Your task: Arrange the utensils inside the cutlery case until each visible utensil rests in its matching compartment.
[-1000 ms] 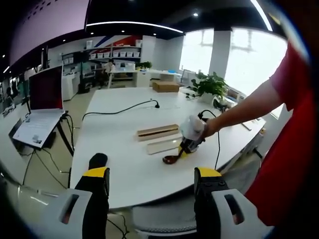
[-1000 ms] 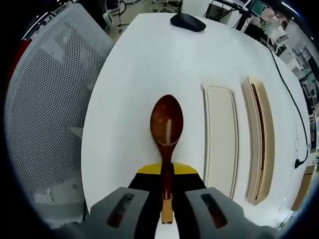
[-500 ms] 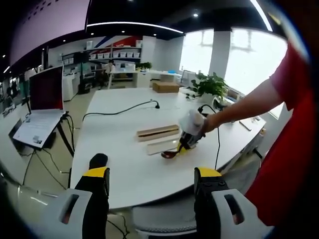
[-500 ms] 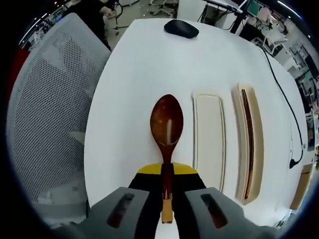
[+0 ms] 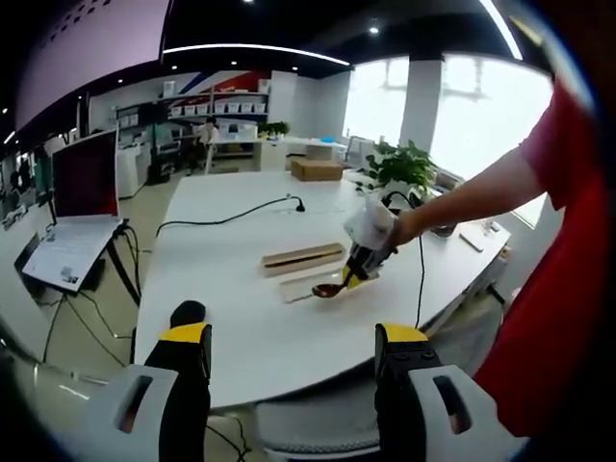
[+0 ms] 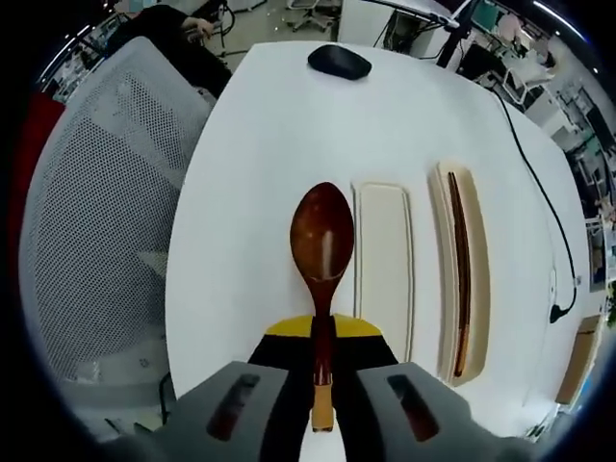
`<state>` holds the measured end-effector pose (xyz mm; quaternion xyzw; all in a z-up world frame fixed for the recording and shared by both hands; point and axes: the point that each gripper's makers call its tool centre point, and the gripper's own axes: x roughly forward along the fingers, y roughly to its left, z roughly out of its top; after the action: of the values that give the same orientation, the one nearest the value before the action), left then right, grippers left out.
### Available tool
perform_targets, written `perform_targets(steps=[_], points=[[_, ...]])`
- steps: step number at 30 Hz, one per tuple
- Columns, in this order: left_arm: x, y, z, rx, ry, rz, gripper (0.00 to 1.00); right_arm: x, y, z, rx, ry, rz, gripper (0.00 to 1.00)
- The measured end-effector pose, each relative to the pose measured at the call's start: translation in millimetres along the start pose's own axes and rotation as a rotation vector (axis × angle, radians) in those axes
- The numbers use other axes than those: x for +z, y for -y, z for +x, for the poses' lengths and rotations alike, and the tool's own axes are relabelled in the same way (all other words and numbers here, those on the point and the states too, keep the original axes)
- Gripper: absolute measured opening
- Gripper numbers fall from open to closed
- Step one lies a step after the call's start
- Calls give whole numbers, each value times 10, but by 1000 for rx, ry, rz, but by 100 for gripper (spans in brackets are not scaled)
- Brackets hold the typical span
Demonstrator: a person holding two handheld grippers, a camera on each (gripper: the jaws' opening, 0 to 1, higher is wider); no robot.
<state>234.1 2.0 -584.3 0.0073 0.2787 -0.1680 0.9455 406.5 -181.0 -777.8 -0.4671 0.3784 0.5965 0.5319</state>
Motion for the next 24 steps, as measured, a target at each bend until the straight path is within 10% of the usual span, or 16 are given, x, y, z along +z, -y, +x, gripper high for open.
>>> perform_targets(steps=[24], points=[[3,-51,17,0,7,-7,70,125,289,-301,3,5,41,1]])
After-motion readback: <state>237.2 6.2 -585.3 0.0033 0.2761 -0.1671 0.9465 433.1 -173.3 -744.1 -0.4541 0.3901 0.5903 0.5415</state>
